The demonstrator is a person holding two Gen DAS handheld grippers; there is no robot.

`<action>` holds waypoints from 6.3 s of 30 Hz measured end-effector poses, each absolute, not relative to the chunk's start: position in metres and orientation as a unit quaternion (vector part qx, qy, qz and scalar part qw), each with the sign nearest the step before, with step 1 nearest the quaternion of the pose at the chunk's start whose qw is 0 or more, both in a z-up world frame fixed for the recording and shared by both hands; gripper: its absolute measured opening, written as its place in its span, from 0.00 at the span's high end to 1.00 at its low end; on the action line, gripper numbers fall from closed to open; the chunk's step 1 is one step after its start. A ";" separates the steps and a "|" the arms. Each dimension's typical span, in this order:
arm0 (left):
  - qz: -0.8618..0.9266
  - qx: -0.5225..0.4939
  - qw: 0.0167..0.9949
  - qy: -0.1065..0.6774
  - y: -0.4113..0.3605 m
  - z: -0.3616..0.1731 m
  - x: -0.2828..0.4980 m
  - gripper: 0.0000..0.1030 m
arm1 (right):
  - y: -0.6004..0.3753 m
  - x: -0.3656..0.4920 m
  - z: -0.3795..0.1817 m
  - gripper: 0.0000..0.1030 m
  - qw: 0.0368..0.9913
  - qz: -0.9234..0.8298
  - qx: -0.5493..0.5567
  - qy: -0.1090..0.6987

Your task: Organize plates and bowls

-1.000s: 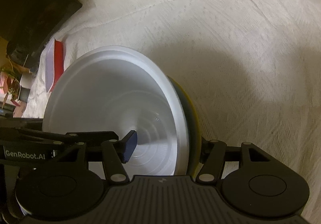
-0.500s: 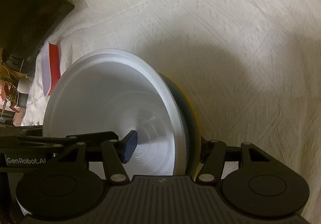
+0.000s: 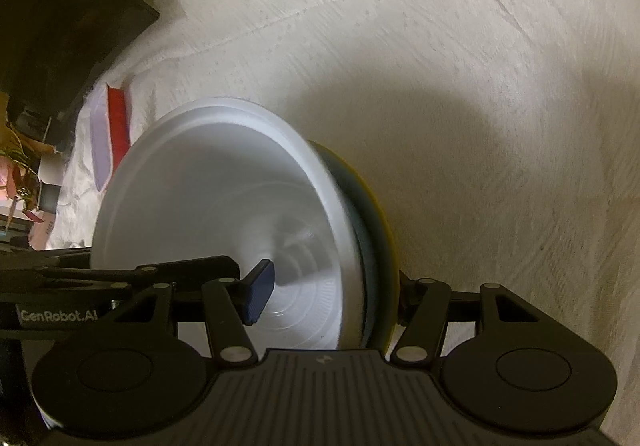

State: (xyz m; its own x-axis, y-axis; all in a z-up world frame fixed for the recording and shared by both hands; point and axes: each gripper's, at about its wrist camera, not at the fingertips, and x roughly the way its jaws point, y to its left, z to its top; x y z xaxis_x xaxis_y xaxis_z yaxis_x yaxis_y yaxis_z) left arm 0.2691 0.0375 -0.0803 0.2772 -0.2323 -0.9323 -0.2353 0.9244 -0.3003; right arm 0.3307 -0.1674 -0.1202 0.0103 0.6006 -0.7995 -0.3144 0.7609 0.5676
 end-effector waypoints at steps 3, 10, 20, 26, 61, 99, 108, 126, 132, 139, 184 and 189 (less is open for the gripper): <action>-0.005 -0.198 0.779 0.595 0.042 -0.075 0.268 0.36 | -0.166 0.330 -0.112 0.43 0.708 0.325 0.109 0.617; -0.014 -0.206 0.782 0.589 0.054 -0.064 0.263 0.36 | -0.157 0.324 -0.094 0.43 0.717 0.314 0.104 0.614; -0.015 -0.203 0.791 0.577 0.075 -0.042 0.256 0.36 | -0.138 0.317 -0.071 0.43 0.726 0.311 0.101 0.604; -0.008 -0.196 0.803 0.563 0.097 -0.019 0.247 0.36 | -0.121 0.316 -0.053 0.43 0.730 0.323 0.100 0.594; 0.110 -0.175 0.794 0.572 0.203 -0.045 0.204 0.66 | 0.034 0.304 -0.082 0.41 0.707 0.433 -0.057 0.557; 0.051 -0.212 0.827 0.518 0.249 -0.035 0.168 0.69 | -0.021 0.266 -0.046 0.41 0.803 0.331 0.029 0.494; 0.053 -0.205 0.824 0.525 0.251 -0.041 0.175 0.67 | -0.003 0.267 -0.051 0.68 0.798 0.339 0.011 0.497; 0.019 -0.215 0.830 0.514 0.248 -0.030 0.186 0.70 | -0.008 0.274 -0.072 0.67 0.793 0.317 0.002 0.520; 0.009 -0.219 0.835 0.505 0.251 -0.025 0.185 0.70 | -0.010 0.268 -0.050 0.66 0.805 0.332 0.008 0.491; 0.003 -0.237 0.856 0.460 0.273 -0.004 0.181 0.70 | -0.007 0.271 -0.030 0.65 0.816 0.325 -0.016 0.477; 0.112 -0.286 0.863 0.400 0.384 -0.032 0.195 0.68 | 0.205 0.308 -0.020 0.84 0.734 0.373 -0.060 0.565; 0.044 -0.256 0.891 0.373 0.333 0.011 0.184 0.68 | 0.132 0.295 0.027 0.84 0.766 0.368 -0.001 0.527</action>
